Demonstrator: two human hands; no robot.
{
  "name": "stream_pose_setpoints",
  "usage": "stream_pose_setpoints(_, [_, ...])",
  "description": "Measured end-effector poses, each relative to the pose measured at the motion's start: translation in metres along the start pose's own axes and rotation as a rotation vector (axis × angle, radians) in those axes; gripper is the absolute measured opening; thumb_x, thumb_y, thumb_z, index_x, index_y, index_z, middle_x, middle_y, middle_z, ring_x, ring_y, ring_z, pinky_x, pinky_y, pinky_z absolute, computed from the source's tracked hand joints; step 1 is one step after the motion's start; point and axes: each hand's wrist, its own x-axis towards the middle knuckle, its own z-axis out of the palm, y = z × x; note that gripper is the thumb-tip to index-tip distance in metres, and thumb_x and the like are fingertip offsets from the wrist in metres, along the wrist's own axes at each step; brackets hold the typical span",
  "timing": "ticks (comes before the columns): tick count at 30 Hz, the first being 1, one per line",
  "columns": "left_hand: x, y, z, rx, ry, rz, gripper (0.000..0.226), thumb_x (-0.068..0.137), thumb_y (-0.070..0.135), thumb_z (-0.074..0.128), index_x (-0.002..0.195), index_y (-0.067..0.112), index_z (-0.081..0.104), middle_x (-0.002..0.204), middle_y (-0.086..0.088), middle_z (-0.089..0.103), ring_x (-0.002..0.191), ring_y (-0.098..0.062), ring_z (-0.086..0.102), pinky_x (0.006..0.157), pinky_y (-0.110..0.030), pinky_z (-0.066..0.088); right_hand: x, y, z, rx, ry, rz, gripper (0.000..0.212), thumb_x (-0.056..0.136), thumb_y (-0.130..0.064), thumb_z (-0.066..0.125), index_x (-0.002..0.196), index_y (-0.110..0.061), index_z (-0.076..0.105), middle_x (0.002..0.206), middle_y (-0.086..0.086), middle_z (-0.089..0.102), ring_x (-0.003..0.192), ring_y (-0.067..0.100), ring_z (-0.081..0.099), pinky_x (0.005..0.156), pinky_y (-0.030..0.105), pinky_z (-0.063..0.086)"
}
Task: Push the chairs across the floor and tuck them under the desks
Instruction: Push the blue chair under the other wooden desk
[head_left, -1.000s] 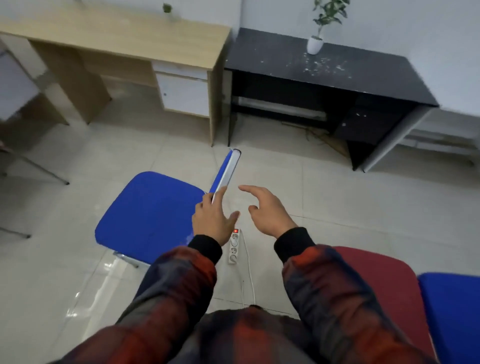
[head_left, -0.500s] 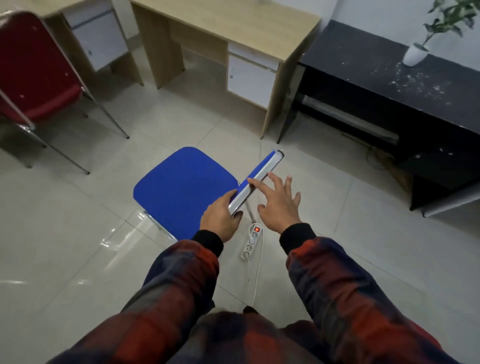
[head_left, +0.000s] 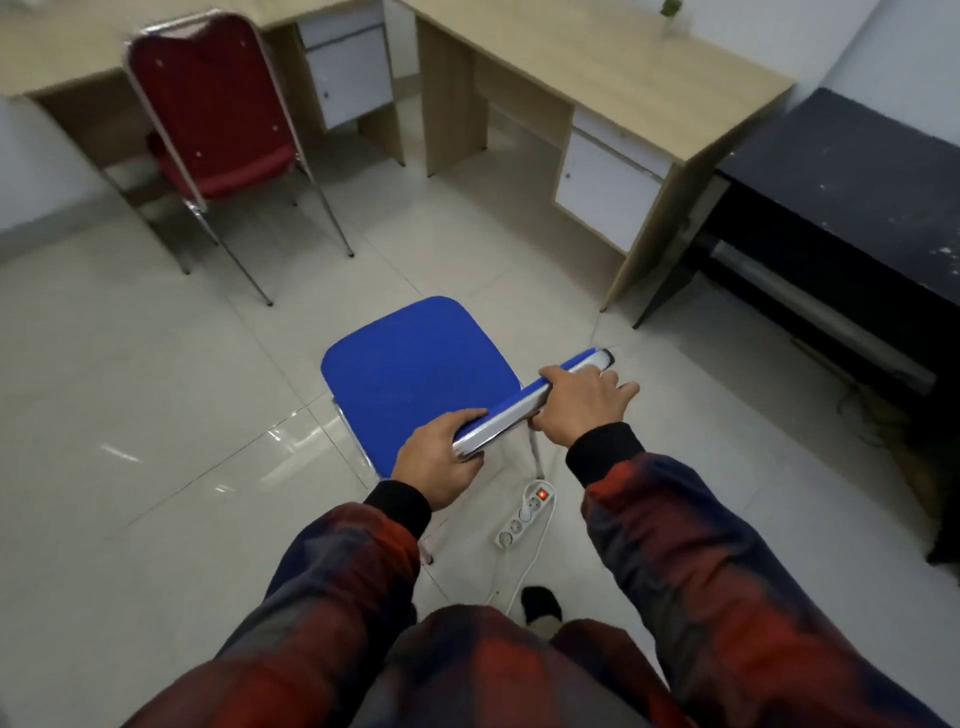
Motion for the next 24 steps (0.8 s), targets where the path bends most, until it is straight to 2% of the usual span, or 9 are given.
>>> stream_pose_setpoints(4, [0.012, 0.024, -0.004, 0.138, -0.122, -0.190, 0.046, 0.078, 0.027, 0.070, 0.123, 0.025, 0.063, 0.112, 0.005, 0.068, 0.096, -0.015, 0.062, 0.087, -0.032, 0.053, 0.020, 0.028, -0.012, -0.022, 0.002, -0.180, 0.043, 0.078, -0.045, 0.072, 0.119, -0.038, 0.066, 0.103, -0.010, 0.068, 0.115, 0.023, 0.053, 0.083, 0.042, 0.026])
stream_pose_setpoints(6, [0.022, 0.045, -0.003, 0.297, -0.161, -0.222, 0.041, 0.078, 0.040, 0.066, 0.115, 0.022, 0.065, 0.103, 0.003, 0.067, 0.089, -0.017, 0.062, 0.077, -0.031, 0.052, 0.025, 0.035, -0.016, -0.032, 0.000, -0.262, 0.044, 0.074, -0.051, 0.075, 0.115, -0.037, 0.069, 0.099, -0.011, 0.069, 0.108, 0.021, 0.056, 0.082, 0.041, 0.026])
stream_pose_setpoints(8, [0.027, 0.056, 0.002, 0.336, -0.171, -0.278, 0.047, 0.076, 0.057, 0.061, 0.110, 0.024, 0.063, 0.099, 0.003, 0.066, 0.086, -0.018, 0.061, 0.073, -0.030, 0.051, 0.027, 0.036, -0.018, -0.060, 0.030, -0.328, 0.040, 0.074, -0.055, 0.075, 0.108, -0.035, 0.072, 0.095, -0.010, 0.068, 0.102, 0.021, 0.053, 0.081, 0.039, 0.027])
stream_pose_setpoints(10, [0.019, 0.056, 0.008, 0.328, -0.149, -0.343, 0.045, 0.080, 0.055, 0.061, 0.115, 0.028, 0.063, 0.100, 0.004, 0.066, 0.087, -0.019, 0.061, 0.075, -0.030, 0.051, 0.026, 0.039, -0.016, -0.078, 0.053, -0.396, 0.043, 0.072, -0.060, 0.075, 0.106, -0.035, 0.072, 0.100, -0.005, 0.060, 0.105, 0.024, 0.044, 0.082, 0.039, 0.029])
stream_pose_setpoints(12, [0.009, 0.051, 0.008, 0.358, -0.121, -0.356, 0.040, 0.084, 0.047, 0.062, 0.119, 0.028, 0.065, 0.098, 0.005, 0.066, 0.086, -0.019, 0.061, 0.074, -0.029, 0.050, 0.028, 0.043, -0.010, -0.070, 0.064, -0.439, 0.048, 0.066, -0.069, 0.074, 0.102, -0.037, 0.069, 0.105, -0.001, 0.044, 0.107, 0.026, 0.036, 0.091, 0.042, 0.031])
stream_pose_setpoints(14, [-0.006, 0.045, 0.009, 0.380, -0.082, -0.363, 0.036, 0.085, 0.046, 0.061, 0.116, 0.027, 0.067, 0.097, 0.004, 0.068, 0.085, -0.019, 0.061, 0.074, -0.030, 0.050, 0.030, 0.047, 0.001, -0.054, 0.046, -0.514, 0.052, 0.065, -0.075, 0.071, 0.099, -0.036, 0.062, 0.107, 0.000, 0.040, 0.108, 0.026, 0.037, 0.099, 0.046, 0.030])
stream_pose_setpoints(17, [-0.020, 0.045, 0.014, 0.375, -0.023, -0.376, 0.035, 0.086, 0.046, 0.061, 0.114, 0.026, 0.068, 0.097, 0.004, 0.070, 0.086, -0.019, 0.061, 0.074, -0.029, 0.050, 0.035, 0.050, 0.012, 0.027, 0.044, -0.621, 0.051, 0.070, -0.070, 0.069, 0.104, -0.032, 0.063, 0.108, -0.004, 0.053, 0.107, 0.023, 0.049, 0.094, 0.040, 0.037])
stream_pose_setpoints(20, [-0.022, 0.047, 0.020, 0.378, 0.013, -0.374, 0.035, 0.088, 0.043, 0.060, 0.118, 0.024, 0.065, 0.102, 0.002, 0.069, 0.089, -0.020, 0.062, 0.076, -0.028, 0.049, 0.045, 0.051, 0.010, -0.033, 0.007, -0.677, 0.051, 0.075, -0.070, 0.066, 0.111, -0.034, 0.066, 0.107, -0.007, 0.065, 0.102, 0.021, 0.057, 0.086, 0.035, 0.042])
stream_pose_setpoints(24, [-0.019, 0.041, 0.023, 0.374, 0.147, -0.391, 0.030, 0.088, 0.039, 0.059, 0.114, 0.027, 0.065, 0.096, 0.006, 0.069, 0.077, -0.015, 0.056, 0.070, -0.027, 0.049, 0.061, 0.039, 0.000, -0.053, -0.009, -0.706, 0.054, 0.075, -0.071, 0.065, 0.113, -0.033, 0.069, 0.104, -0.010, 0.071, 0.095, 0.018, 0.062, 0.078, 0.030, 0.043])
